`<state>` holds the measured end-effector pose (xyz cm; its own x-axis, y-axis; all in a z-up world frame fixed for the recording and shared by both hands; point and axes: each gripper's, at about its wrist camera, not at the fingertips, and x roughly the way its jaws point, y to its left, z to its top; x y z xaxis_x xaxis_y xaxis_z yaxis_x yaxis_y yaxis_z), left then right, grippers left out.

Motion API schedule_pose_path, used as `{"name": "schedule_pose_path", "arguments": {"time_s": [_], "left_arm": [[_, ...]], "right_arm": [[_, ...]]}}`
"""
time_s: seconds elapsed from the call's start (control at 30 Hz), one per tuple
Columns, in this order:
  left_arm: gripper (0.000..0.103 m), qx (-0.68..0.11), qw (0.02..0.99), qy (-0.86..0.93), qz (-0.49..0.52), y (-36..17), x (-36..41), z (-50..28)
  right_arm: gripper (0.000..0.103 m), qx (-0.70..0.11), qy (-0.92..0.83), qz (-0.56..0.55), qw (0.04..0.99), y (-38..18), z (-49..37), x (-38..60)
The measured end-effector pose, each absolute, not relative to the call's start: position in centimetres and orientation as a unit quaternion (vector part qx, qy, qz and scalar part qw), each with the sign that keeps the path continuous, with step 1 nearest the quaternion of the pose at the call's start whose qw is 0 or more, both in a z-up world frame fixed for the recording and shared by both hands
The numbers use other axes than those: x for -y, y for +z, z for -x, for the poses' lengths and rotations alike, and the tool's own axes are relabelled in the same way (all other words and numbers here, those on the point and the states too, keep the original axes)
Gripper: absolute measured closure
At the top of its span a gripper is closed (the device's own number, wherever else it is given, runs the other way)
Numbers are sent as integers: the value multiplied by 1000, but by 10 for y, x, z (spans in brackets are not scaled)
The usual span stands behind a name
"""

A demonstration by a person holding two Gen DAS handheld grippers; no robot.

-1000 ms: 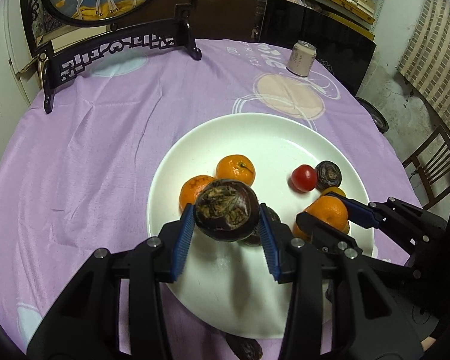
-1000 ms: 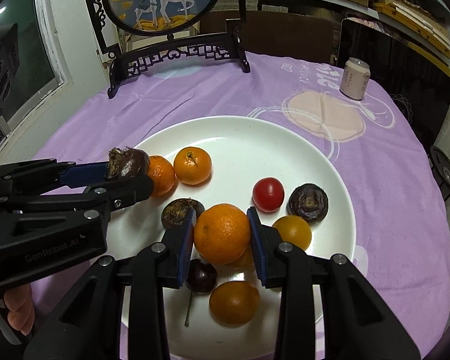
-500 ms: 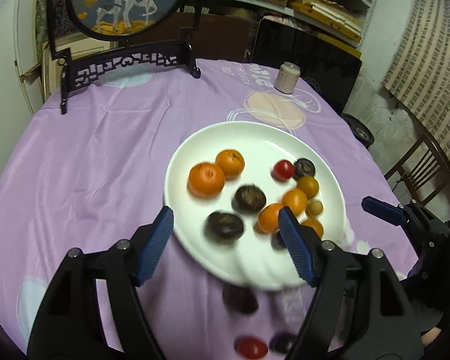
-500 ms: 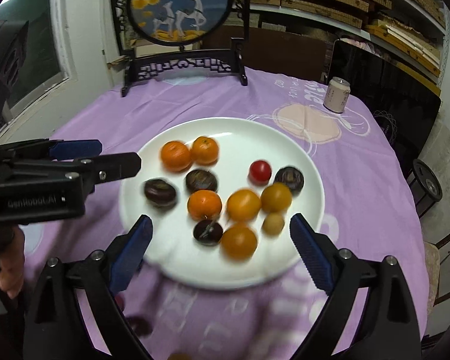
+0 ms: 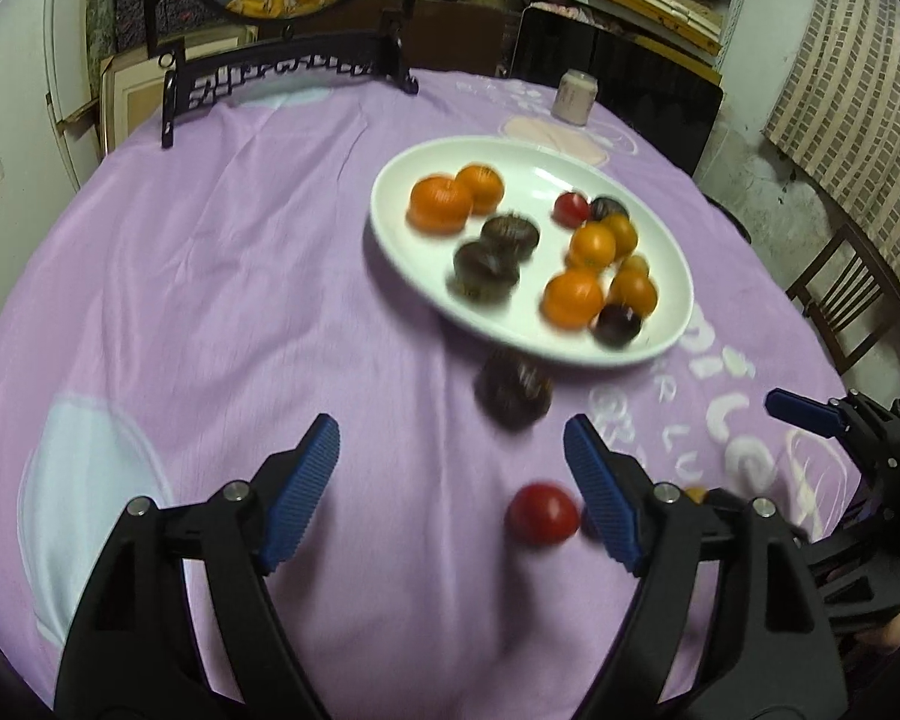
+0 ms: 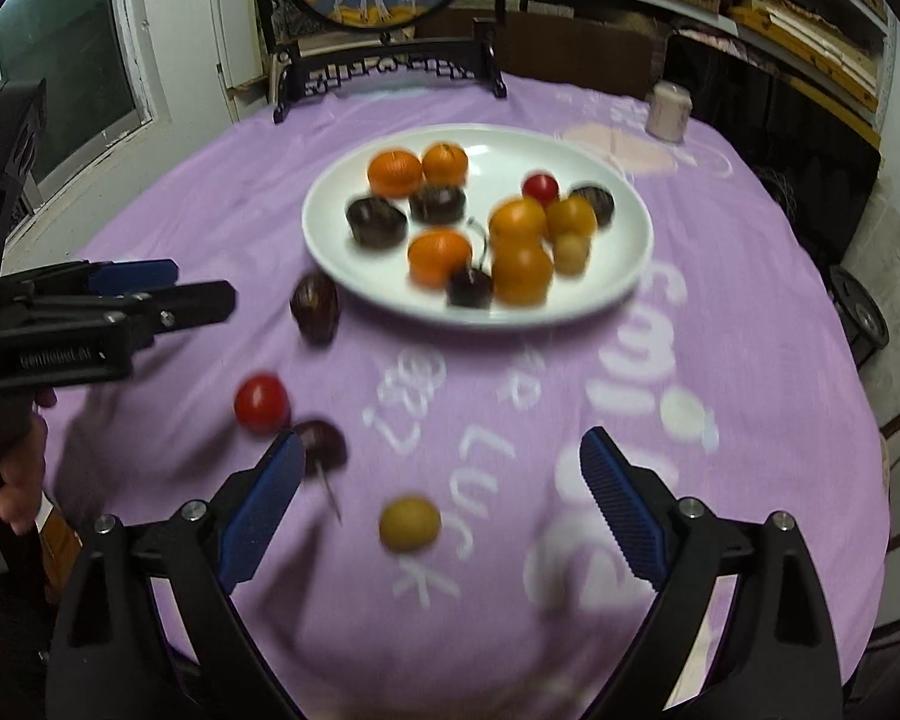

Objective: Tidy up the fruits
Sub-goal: 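Grasp a kumquat with the right tool while the left tool grasps a red tomato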

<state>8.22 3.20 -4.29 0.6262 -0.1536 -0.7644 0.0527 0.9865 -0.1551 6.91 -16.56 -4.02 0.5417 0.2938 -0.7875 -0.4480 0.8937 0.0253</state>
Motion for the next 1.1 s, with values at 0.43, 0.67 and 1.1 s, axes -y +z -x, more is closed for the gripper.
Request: {"name": "schedule_pose_path", "arguments": {"time_s": [0.43, 0.67, 1.1], "left_arm": [[23, -454, 887, -78, 34, -68, -25, -56], [23, -458, 883, -99, 16, -74, -10, -56], [42, -451, 888, -77, -39, -87, 19, -78]], "right_arm": [[69, -454, 229, 90, 856, -77, -62, 161], [76, -447, 228, 84, 861, -69, -56, 167], [76, -458, 232, 49, 857, -74, -56, 182]]}}
